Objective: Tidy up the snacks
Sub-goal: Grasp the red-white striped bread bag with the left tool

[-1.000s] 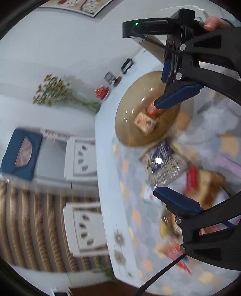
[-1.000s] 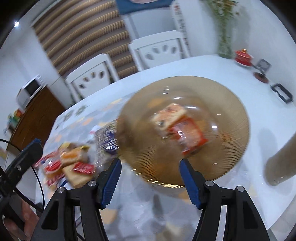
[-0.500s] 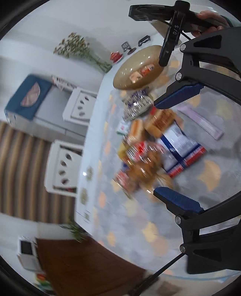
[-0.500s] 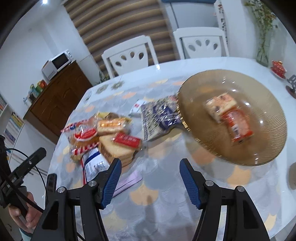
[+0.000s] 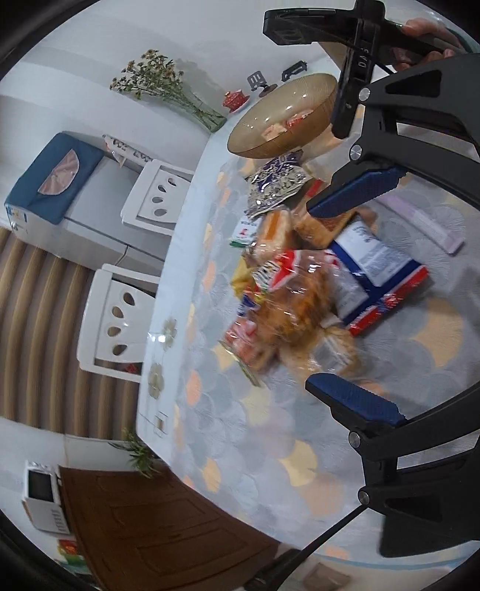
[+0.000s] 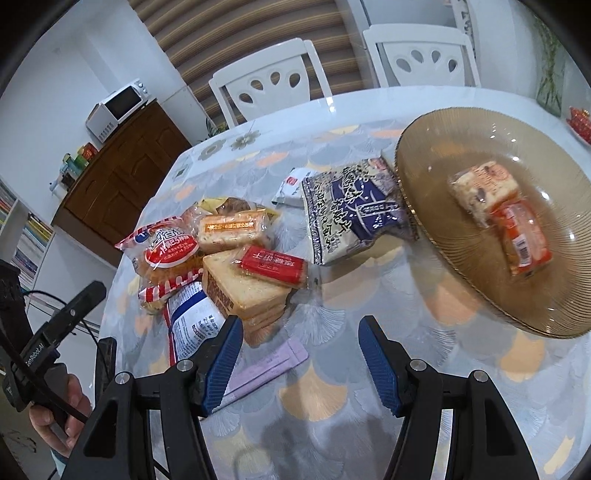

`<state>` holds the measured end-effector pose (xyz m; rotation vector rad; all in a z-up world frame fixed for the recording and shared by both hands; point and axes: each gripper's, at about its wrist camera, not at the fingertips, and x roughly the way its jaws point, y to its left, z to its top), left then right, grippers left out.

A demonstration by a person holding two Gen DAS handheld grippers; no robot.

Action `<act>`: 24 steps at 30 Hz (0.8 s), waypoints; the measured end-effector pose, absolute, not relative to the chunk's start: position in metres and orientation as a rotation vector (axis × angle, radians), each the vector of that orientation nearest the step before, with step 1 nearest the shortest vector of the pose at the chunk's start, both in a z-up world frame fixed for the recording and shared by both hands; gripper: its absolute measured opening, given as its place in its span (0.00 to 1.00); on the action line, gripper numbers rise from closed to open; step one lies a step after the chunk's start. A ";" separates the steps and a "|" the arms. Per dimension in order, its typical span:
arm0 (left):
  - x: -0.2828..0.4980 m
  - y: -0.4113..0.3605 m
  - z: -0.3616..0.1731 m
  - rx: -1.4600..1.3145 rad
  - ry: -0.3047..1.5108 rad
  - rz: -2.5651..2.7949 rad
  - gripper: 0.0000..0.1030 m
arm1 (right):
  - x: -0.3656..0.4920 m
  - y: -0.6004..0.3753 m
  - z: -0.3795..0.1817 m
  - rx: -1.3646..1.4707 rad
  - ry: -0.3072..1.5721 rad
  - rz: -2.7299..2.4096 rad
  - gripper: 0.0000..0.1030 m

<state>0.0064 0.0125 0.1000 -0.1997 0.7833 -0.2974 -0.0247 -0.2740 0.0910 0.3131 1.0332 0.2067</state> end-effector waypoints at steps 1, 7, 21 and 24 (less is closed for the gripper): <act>0.010 0.010 0.100 -0.193 0.780 -0.296 0.83 | -0.022 -0.274 0.090 0.315 1.037 0.208 0.61; 0.040 0.005 0.094 -0.231 0.793 -0.294 0.83 | -0.002 -0.271 0.085 0.317 1.032 0.214 0.61; 0.091 -0.004 0.065 -0.256 0.880 -0.265 0.81 | 0.056 -0.256 0.069 0.424 1.045 0.388 0.61; 0.097 -0.005 0.057 -0.278 0.904 -0.277 0.75 | 0.078 -0.255 0.059 0.438 1.084 0.429 0.61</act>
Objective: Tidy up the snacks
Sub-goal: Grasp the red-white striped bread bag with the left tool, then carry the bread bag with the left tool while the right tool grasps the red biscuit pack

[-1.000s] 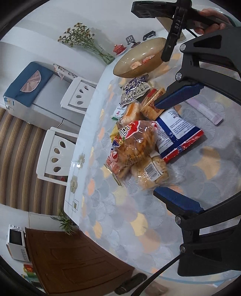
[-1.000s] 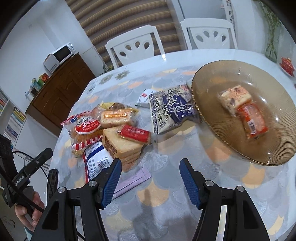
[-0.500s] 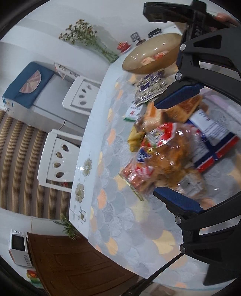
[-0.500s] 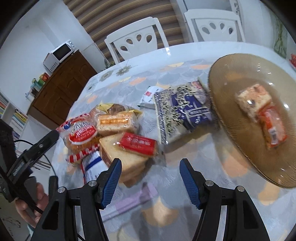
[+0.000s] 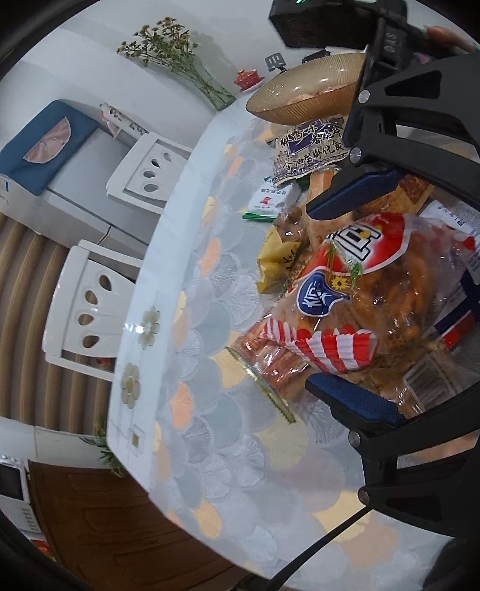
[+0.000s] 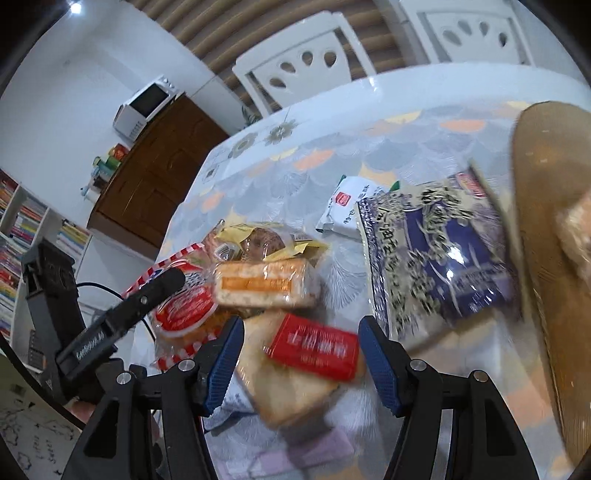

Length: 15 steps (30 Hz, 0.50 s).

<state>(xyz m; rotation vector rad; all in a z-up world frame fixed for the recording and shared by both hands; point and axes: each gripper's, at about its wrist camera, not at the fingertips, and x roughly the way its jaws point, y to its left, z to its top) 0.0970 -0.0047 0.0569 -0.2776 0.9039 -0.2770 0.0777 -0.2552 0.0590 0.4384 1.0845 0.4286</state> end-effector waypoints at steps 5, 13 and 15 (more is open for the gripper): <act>0.097 -0.005 0.052 -0.271 0.913 -0.268 0.66 | 0.100 -0.258 0.033 0.531 1.145 0.486 0.61; 0.082 0.001 0.064 -0.299 0.847 -0.268 0.55 | 0.087 -0.262 0.027 0.585 1.164 0.549 0.61; 0.072 0.002 0.072 -0.295 0.821 -0.289 0.55 | 0.076 -0.265 0.030 0.594 1.162 0.568 0.61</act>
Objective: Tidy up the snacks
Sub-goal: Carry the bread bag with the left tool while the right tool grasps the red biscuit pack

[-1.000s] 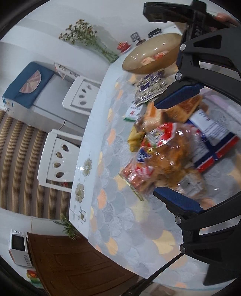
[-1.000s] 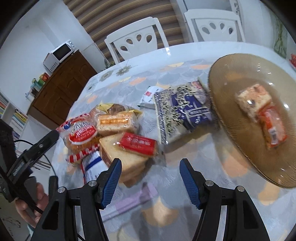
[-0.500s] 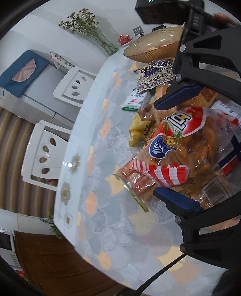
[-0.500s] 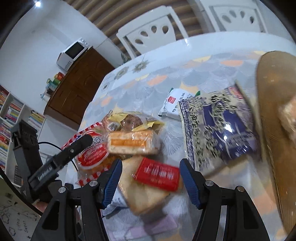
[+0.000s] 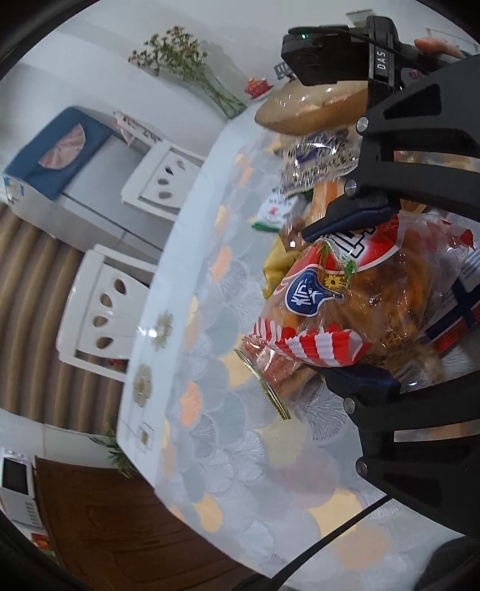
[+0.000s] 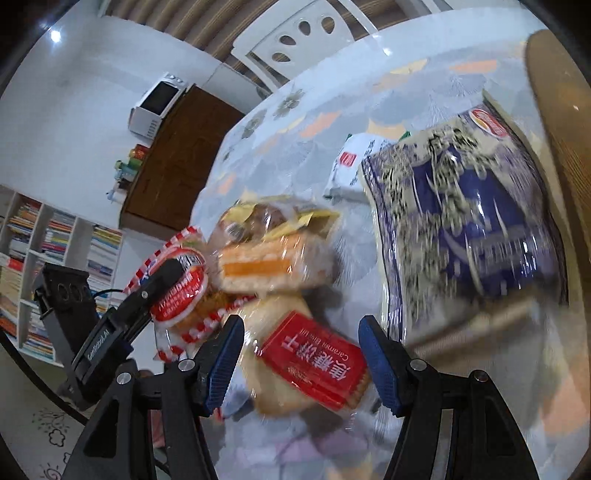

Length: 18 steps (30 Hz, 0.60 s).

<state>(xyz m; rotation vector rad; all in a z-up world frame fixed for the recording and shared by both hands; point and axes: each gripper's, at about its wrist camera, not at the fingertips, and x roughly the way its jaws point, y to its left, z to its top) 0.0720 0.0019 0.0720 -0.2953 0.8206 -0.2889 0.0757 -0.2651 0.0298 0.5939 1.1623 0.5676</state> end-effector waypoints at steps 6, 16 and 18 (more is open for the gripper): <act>0.040 0.002 0.091 -0.259 0.778 -0.321 0.55 | 0.039 -0.268 0.023 0.620 1.204 0.618 0.61; 0.004 -0.010 0.106 -0.175 0.745 -0.331 0.55 | 0.027 -0.285 0.019 0.721 1.181 0.512 0.61; 0.003 -0.011 0.107 -0.172 0.742 -0.333 0.55 | 0.029 -0.296 0.018 0.754 1.159 0.452 0.61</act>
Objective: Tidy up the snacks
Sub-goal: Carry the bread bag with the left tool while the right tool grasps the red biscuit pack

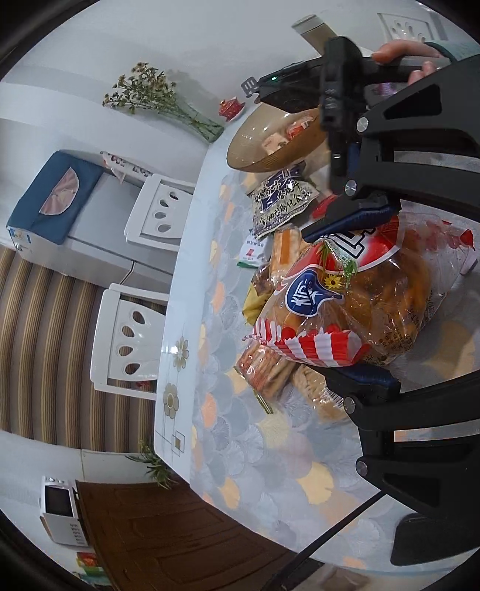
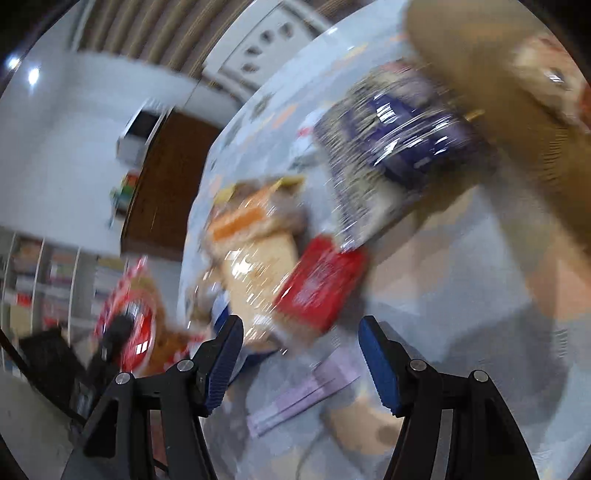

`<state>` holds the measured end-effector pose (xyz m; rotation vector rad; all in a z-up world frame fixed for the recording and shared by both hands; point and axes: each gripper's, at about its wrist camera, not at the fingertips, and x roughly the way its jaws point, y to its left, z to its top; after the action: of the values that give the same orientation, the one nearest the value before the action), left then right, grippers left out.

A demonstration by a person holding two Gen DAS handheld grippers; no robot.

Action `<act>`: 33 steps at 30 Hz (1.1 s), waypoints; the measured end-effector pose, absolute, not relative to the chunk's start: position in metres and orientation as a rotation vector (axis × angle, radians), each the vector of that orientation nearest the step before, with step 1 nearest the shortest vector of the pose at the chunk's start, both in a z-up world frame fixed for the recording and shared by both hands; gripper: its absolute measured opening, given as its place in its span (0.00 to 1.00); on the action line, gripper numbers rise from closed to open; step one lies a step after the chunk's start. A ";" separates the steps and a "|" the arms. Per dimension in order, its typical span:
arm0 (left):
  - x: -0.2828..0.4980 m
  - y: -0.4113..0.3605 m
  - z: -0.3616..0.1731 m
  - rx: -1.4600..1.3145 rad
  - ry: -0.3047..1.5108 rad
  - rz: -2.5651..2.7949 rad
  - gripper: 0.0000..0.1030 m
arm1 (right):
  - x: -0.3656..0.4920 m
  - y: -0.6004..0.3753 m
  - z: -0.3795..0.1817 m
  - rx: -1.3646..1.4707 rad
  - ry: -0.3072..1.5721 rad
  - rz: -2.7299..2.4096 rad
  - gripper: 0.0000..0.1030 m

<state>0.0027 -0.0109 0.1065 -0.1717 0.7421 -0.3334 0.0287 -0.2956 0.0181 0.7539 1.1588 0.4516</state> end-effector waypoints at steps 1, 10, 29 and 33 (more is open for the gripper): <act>0.003 -0.012 0.107 -0.167 0.741 -0.335 0.55 | 0.030 -0.299 0.018 0.760 1.147 0.432 0.61; 0.004 -0.024 0.101 -0.140 0.750 -0.350 0.55 | 0.048 -0.279 0.011 0.739 1.167 0.425 0.41; -0.005 -0.082 0.137 -0.060 0.669 -0.468 0.55 | -0.019 -0.327 0.086 0.637 0.982 0.396 0.12; -0.004 -0.101 0.150 -0.049 0.645 -0.512 0.55 | -0.032 -0.346 0.099 0.655 0.941 0.374 0.10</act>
<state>-0.0041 -0.1014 0.1501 -0.0495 0.6455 -0.5117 -0.0319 -0.3461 0.0992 0.6551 0.9411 0.3739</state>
